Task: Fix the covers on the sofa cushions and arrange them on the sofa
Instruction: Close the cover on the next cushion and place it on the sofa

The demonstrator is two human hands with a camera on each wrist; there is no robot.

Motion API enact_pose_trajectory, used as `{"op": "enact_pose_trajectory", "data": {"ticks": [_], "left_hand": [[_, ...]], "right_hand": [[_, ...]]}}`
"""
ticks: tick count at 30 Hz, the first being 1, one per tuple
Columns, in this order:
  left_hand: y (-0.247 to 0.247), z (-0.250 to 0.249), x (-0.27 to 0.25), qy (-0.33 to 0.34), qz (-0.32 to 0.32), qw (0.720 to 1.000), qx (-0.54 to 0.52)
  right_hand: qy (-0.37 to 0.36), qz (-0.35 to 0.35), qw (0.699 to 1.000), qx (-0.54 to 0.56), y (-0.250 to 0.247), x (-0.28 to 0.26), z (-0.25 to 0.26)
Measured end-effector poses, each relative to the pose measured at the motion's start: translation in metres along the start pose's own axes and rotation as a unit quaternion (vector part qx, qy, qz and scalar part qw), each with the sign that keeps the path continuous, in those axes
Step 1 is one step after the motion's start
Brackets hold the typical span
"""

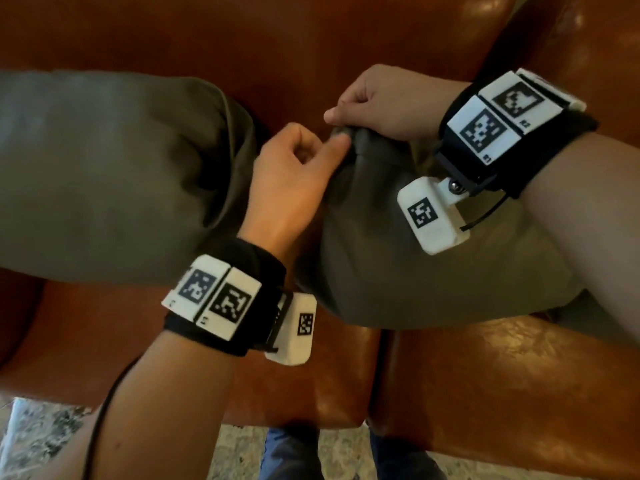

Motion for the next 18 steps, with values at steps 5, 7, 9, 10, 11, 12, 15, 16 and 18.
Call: {"op": "enact_pose_trajectory", "data": {"ticks": [5,7,9,10,11,12,15,16,18], "left_hand": [[0.002,0.010,0.002,-0.009,0.020,0.999,-0.047],[0.002,0.015,0.003,-0.043,0.034,0.994,-0.096],[0.002,0.020,0.002,-0.083,0.045,0.985,-0.146],[0.003,0.020,0.001,-0.102,0.049,0.979,-0.171],[0.003,0.020,0.000,-0.120,0.052,0.973,-0.192],[0.004,0.019,0.000,-0.135,0.057,0.967,-0.210],[0.006,0.017,-0.003,-0.163,0.073,0.953,-0.246],[0.006,0.017,-0.004,-0.166,0.076,0.951,-0.250],[0.007,0.017,-0.007,-0.171,0.078,0.947,-0.260]], "right_hand": [[-0.030,-0.081,0.996,-0.015,-0.002,-0.002,0.000],[-0.077,-0.152,0.985,-0.031,-0.007,-0.011,0.003],[-0.128,-0.198,0.968,-0.081,-0.010,-0.026,0.010],[-0.144,-0.202,0.963,-0.106,-0.011,-0.034,0.013],[-0.151,-0.200,0.960,-0.127,-0.010,-0.041,0.017],[-0.151,-0.201,0.957,-0.144,-0.009,-0.047,0.019],[-0.119,-0.214,0.958,-0.150,-0.008,-0.054,0.017],[-0.095,-0.209,0.965,-0.122,-0.008,-0.053,0.015],[-0.041,-0.186,0.979,-0.066,-0.006,-0.050,0.008]]}}
Point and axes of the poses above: each hand's wrist, its own x-axis towards the middle knuckle, its own y-axis out of the palm, z = x × y, the point moved 3 cm from there along x, towards the middle knuckle, and after that the axes turned 14 degrees about -z, right-handed, at the moved point
